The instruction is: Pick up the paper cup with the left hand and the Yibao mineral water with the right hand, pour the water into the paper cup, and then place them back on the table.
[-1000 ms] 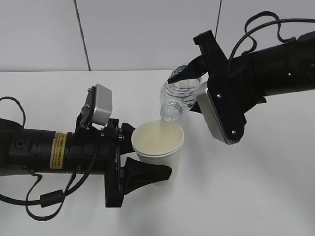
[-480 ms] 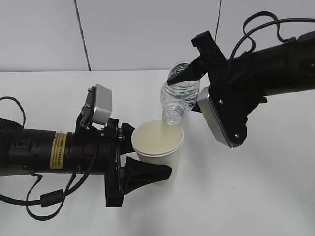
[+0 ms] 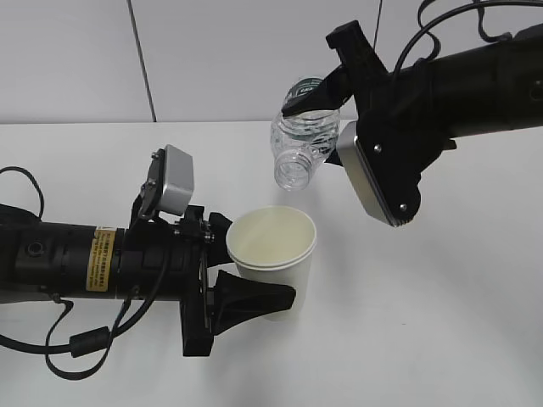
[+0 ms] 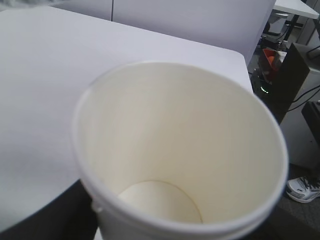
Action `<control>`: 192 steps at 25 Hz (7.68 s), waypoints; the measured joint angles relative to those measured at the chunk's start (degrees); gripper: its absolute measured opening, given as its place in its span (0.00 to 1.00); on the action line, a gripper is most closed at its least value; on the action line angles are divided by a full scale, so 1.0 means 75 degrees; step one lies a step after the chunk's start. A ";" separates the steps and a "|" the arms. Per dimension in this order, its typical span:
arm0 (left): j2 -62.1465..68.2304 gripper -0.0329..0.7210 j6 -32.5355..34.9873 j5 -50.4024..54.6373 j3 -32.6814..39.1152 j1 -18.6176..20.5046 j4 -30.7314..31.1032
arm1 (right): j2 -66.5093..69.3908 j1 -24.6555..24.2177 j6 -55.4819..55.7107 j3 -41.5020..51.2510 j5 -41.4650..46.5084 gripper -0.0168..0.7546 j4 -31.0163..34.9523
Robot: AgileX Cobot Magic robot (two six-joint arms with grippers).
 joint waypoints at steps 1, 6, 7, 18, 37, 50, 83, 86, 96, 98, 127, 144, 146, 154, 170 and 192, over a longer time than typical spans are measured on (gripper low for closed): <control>0.0000 0.62 -0.0018 0.0000 0.0000 0.0000 0.0000 | 0.0000 0.0000 0.0000 -0.0014 0.0000 0.58 0.0000; 0.0000 0.62 -0.0119 0.0000 0.0000 0.0000 -0.0003 | 0.0000 0.0000 -0.0032 -0.0014 0.0000 0.58 0.0000; 0.0000 0.62 -0.0137 0.0000 0.0000 0.0000 -0.0003 | 0.0000 0.0000 -0.0032 -0.0014 0.0000 0.58 0.0000; 0.0000 0.62 -0.0164 -0.0249 0.0000 0.0000 0.0177 | 0.0000 0.0000 -0.0155 -0.0014 -0.0013 0.58 -0.0359; 0.0000 0.62 -0.0164 -0.0288 0.0000 0.0000 0.0085 | 0.0000 0.0063 -0.0186 -0.0031 -0.0206 0.58 -0.0680; 0.0000 0.62 -0.0190 -0.0288 0.0000 0.0000 0.0078 | 0.0064 0.0076 -0.0201 -0.0031 -0.0217 0.58 -0.0680; 0.0000 0.62 -0.0190 -0.0344 0.0000 0.0000 0.0085 | 0.0153 0.0076 -0.0323 -0.0031 -0.0204 0.58 -0.0680; 0.0000 0.62 -0.0190 -0.0344 0.0000 0.0000 0.0085 | 0.0153 0.0079 -0.0373 -0.0031 -0.0125 0.58 -0.0680; 0.0000 0.62 -0.0190 -0.0344 0.0000 0.0000 0.0106 | 0.0153 0.0092 -0.0477 -0.0201 -0.0109 0.58 -0.0680; 0.0000 0.62 -0.0190 -0.0344 0.0000 0.0000 0.0106 | 0.0153 0.0092 -0.0482 -0.0246 -0.0109 0.58 -0.0680; 0.0000 0.62 -0.0190 -0.0344 0.0000 0.0000 0.0144 | 0.0178 0.0446 -0.0623 -0.0270 0.0615 0.58 -0.0680; 0.0000 0.62 -0.0190 -0.0344 0.0000 0.0000 0.0166 | 0.0178 0.0446 -0.0874 -0.0270 0.0648 0.58 -0.0680; 0.0000 0.62 -0.0192 -0.0344 0.0000 0.0000 0.0166 | 0.0178 0.0446 -0.0892 -0.0270 0.0661 0.58 -0.0680; 0.0000 0.62 -0.0192 -0.0344 0.0000 0.0000 0.0166 | 0.0178 0.0446 -0.1043 -0.0270 0.0664 0.58 -0.0680; 0.0000 0.62 -0.0192 -0.0344 0.0000 0.0000 0.0166 | 0.0178 0.0446 -0.1061 -0.0282 0.0693 0.57 -0.0680; 0.0026 0.62 -0.0198 -0.0337 0.0000 0.0000 0.0166 | 0.0178 0.0446 -0.1190 -0.0299 0.0839 0.57 -0.0680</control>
